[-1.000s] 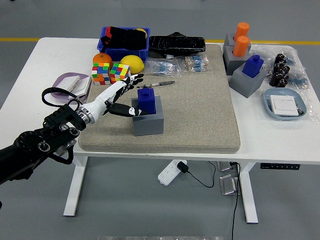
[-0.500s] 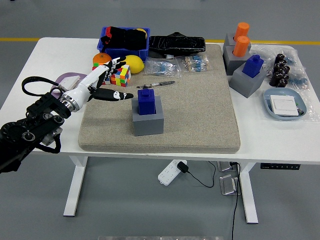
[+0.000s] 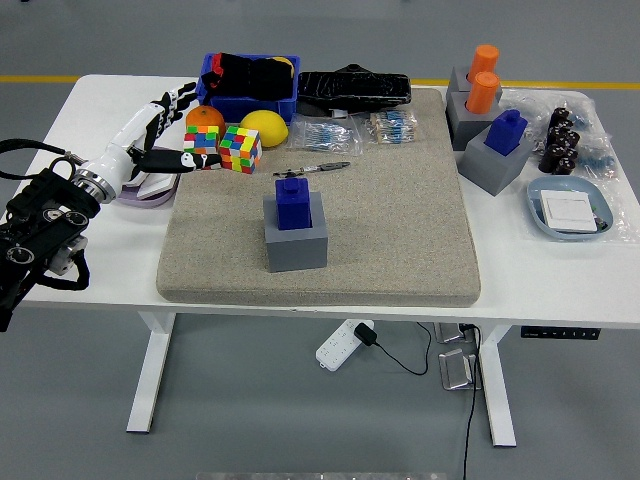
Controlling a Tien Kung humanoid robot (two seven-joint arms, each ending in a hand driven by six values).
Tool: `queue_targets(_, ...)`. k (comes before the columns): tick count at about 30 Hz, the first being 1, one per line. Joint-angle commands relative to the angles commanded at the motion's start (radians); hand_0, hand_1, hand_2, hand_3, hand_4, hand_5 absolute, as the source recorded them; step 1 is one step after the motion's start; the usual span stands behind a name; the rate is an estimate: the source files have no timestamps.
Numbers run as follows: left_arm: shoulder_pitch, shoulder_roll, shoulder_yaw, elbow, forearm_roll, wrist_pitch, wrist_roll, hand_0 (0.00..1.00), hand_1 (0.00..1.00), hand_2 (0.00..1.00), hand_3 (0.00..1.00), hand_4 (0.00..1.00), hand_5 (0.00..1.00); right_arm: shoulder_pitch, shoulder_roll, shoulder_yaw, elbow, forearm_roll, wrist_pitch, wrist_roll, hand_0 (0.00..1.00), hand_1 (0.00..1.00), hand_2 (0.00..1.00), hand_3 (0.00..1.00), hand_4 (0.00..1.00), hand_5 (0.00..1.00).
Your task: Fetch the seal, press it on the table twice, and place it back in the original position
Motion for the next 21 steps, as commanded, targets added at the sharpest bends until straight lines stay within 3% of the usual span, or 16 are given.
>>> queue_targets(1,0.000,0.003,-0.004,0.006,-0.005,-0.002,0.001,0.987,0.998,0.991,0.983,0.993,0.183,0.000,-0.001,0.002,0.000,-0.001,0.000,0.000,0.767,0.676,0.671,0.617,0.782,0.500)
queue_targets(6,0.004,0.012,-0.020,0.027,-0.034,-0.012,0.003,0.987,0.998,0.991,0.983,0.993,0.183,-0.001,0.000,0.005,-0.001,-0.002,-0.001,-0.001,0.767,0.676,0.671,0.617,0.782,0.500)
queue_targets(7,0.005,0.013,-0.022,0.030,-0.042,-0.013,0.004,0.982,0.996,0.982,0.981,0.934,0.255,-0.001,0.000,0.004,-0.001,-0.002,-0.001,-0.002,0.767,0.676,0.671,0.616,0.782,0.500)
queue_targets(21,0.001,0.024,-0.018,0.064,-0.075,-0.013,0.001,0.977,0.993,0.980,0.980,0.915,0.266,0.003,-0.002,0.005,-0.001,-0.004,-0.004,-0.004,0.767,0.676,0.670,0.617,0.782,0.500)
